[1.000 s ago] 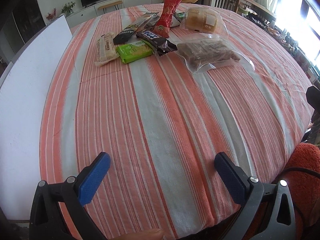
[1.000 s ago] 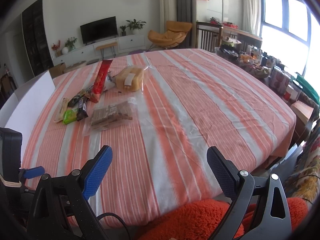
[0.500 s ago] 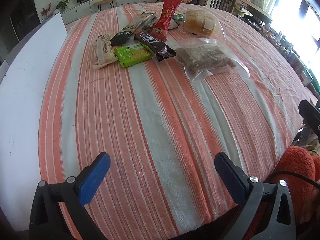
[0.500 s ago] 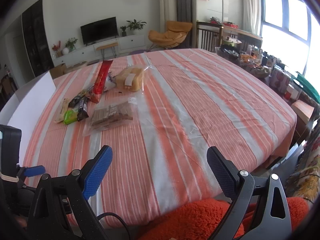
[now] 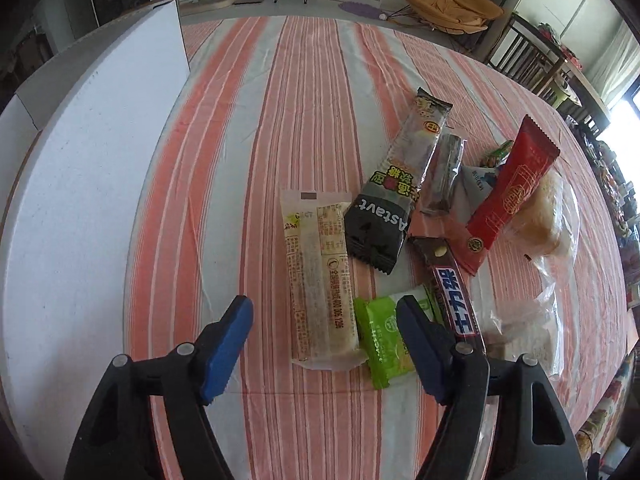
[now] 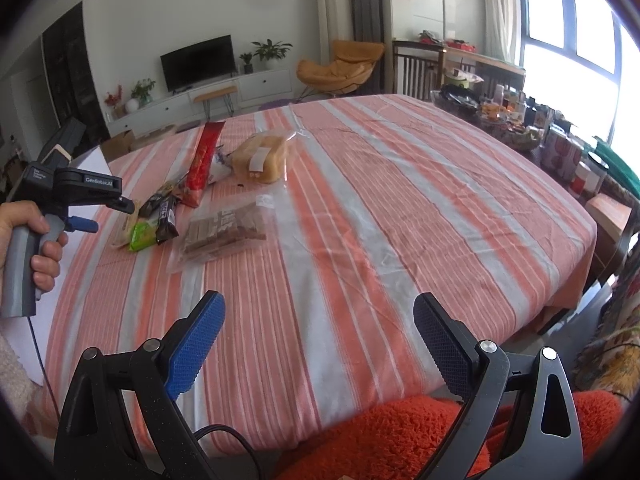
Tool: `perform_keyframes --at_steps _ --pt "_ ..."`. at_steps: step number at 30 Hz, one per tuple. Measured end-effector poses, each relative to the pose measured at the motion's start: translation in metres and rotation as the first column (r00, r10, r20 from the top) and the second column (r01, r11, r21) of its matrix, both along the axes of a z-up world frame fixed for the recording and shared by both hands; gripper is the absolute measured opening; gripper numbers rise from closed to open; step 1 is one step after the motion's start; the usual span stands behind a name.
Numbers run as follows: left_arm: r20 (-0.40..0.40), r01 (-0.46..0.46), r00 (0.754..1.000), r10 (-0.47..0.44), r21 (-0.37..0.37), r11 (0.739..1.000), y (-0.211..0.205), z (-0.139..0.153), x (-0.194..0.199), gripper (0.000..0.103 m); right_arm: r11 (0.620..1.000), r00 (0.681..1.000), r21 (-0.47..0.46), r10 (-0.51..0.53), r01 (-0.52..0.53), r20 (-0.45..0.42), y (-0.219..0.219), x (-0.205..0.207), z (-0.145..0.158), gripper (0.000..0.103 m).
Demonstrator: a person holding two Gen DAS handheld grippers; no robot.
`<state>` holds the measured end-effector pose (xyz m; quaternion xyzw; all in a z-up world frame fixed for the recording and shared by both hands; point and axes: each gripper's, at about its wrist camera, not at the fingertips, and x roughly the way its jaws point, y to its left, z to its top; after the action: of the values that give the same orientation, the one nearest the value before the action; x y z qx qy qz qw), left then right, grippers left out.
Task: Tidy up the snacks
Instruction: 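Grasp the pale wafer bar with the left gripper while the right gripper grasps the Snickers bar, then carry both bars over the cardboard box and open both grippers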
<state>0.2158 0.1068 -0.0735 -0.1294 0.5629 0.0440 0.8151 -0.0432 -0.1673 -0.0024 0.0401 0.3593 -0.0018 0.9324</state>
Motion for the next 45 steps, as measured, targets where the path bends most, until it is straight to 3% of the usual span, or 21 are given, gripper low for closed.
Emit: perform_keyframes --at_steps 2,3,4,9,14,17,20,25,29,33,34,37,39,41,45 --pt "-0.016 -0.015 1.0 0.014 -0.021 1.0 0.004 -0.011 0.005 0.059 1.0 1.0 0.013 -0.004 0.004 -0.006 -0.005 0.003 0.001 0.097" --pt "0.015 -0.011 1.0 0.011 -0.005 1.0 0.004 -0.01 0.004 0.051 1.0 1.0 0.02 -0.005 0.006 -0.011 -0.006 0.004 0.002 0.097" --pt "0.024 0.006 1.0 -0.006 -0.006 1.0 0.003 -0.01 0.003 0.027 1.0 1.0 0.027 -0.006 0.006 -0.016 -0.008 0.005 0.001 0.097" --pt "0.081 0.033 0.996 -0.037 0.047 0.998 -0.002 0.002 -0.025 0.028 0.998 0.998 0.064 0.012 -0.008 -0.055 -0.018 0.016 -0.003 0.097" --pt "0.118 0.063 0.991 -0.058 -0.035 0.997 -0.002 0.016 -0.074 0.028 0.99 0.994 0.141 0.041 -0.027 -0.102 -0.038 0.03 -0.008 0.097" --pt "0.154 0.123 0.981 -0.116 -0.035 0.992 -0.012 0.028 -0.101 0.028 0.976 0.989 0.2 0.106 -0.084 -0.105 -0.038 0.034 -0.007 0.097" --pt "0.191 0.154 0.971 -0.141 -0.054 0.987 -0.017 0.04 -0.124 0.028 0.922 0.949 0.307 0.287 -0.237 -0.131 -0.02 0.066 -0.002 0.097" --pt "0.232 0.165 0.962 -0.143 -0.079 0.983 -0.017 0.056 -0.15 0.028 0.858 0.868 0.338 0.463 -0.388 -0.179 0.046 0.153 0.018 0.094" --pt "0.263 0.161 0.955 -0.136 -0.076 0.984 -0.007 0.074 -0.166 0.028 0.859 0.806 0.34 0.49 -0.383 -0.331 0.101 0.22 -0.002 0.094" --pt "0.288 0.144 0.95 -0.117 -0.075 0.987 0.009 0.087 -0.178 0.028 0.88 0.772 0.263 0.474 -0.396 -0.424 0.14 0.25 -0.022 0.093" --pt "0.292 0.138 0.95 -0.109 -0.081 0.987 0.013 0.089 -0.179 0.028 0.883 0.765 0.246 0.469 -0.4 -0.442 0.147 0.255 -0.027 0.088" --pt "0.301 0.125 0.949 -0.091 -0.095 0.988 0.024 0.092 -0.182 0.028 0.895 0.753 0.184 0.441 -0.405 -0.488 0.159 0.262 -0.039 0.055" --pt "0.303 0.125 0.949 -0.09 -0.099 0.987 0.029 0.092 -0.183 0.028 0.899 0.759 0.173 0.434 -0.403 -0.486 0.16 0.265 -0.041 0.053" --pt "0.303 0.129 0.949 -0.09 -0.11 0.986 0.033 0.093 -0.183 0.028 0.9 0.752 0.201 0.435 -0.388 -0.495 0.157 0.268 -0.04 0.019" --pt "0.325 0.127 0.943 -0.078 -0.131 0.983 0.042 0.101 -0.189 0.028 0.905 0.771 0.259 0.423 -0.337 -0.476 0.142 0.262 -0.032 0.018"
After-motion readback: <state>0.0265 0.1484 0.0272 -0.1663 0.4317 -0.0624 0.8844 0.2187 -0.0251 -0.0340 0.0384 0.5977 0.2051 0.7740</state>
